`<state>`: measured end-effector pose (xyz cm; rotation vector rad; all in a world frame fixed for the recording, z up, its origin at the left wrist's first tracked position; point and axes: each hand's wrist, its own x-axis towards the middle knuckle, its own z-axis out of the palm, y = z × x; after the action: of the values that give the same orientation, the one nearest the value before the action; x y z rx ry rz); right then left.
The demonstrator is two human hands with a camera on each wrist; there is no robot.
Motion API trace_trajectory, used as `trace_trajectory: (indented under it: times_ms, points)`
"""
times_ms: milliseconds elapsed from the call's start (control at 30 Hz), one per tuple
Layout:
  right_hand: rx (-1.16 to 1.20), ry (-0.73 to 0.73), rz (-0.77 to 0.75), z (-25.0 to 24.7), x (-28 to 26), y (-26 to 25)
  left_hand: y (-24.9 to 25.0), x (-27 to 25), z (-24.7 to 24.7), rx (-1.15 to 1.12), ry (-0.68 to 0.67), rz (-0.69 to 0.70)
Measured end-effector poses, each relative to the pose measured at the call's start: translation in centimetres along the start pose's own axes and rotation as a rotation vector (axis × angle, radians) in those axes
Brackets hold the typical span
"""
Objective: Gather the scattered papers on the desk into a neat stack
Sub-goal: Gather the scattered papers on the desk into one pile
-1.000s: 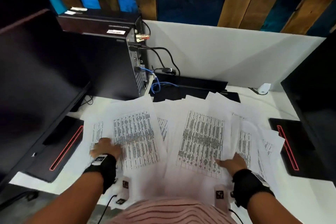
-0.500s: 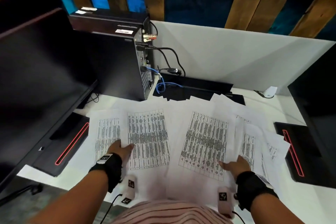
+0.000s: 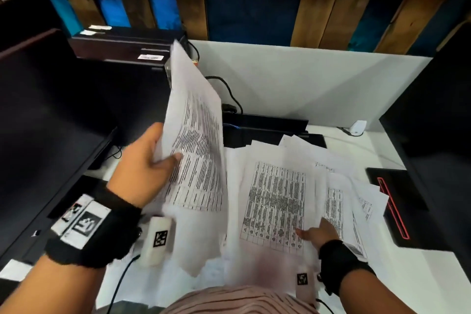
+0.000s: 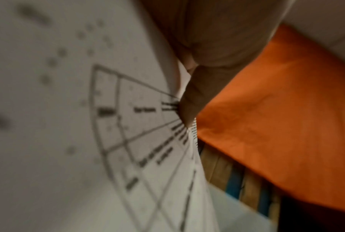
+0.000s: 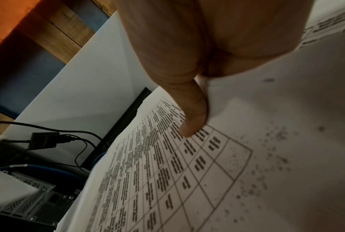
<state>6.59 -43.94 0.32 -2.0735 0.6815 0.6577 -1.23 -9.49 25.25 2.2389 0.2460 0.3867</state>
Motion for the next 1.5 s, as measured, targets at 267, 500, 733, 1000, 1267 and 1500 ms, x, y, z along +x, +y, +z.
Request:
trace_trajectory:
  times_ms: [267, 500, 733, 1000, 1267, 1500]
  points:
    - [-0.049, -0.038, -0.07, -0.4, -1.0, -0.4, 4.7, 2.0, 0.8, -0.555, 0.093, 0.13]
    - [0.332, -0.116, -0.104, -0.4, -1.0, 1.0, -4.7, 1.4, 10.6, -0.631, -0.038, -0.332]
    - [0.377, -0.144, -0.094, -0.2, -0.8, 1.6, -12.0, -1.9, 18.0, -0.041, -0.407, -0.613]
    - [0.032, -0.086, -0.159, -0.4, 0.0, 1.4, -12.1, -1.0, 18.5, 0.249, -0.553, -0.567]
    - [0.028, -0.101, -0.162, -0.8, -2.0, -0.7, -10.4, -1.0, 19.0, 0.142, -0.544, -0.556]
    - [0.356, -0.198, -0.129, 0.3, -3.5, -1.0, -10.2, -0.6, 22.5, 0.349, -0.561, -0.634]
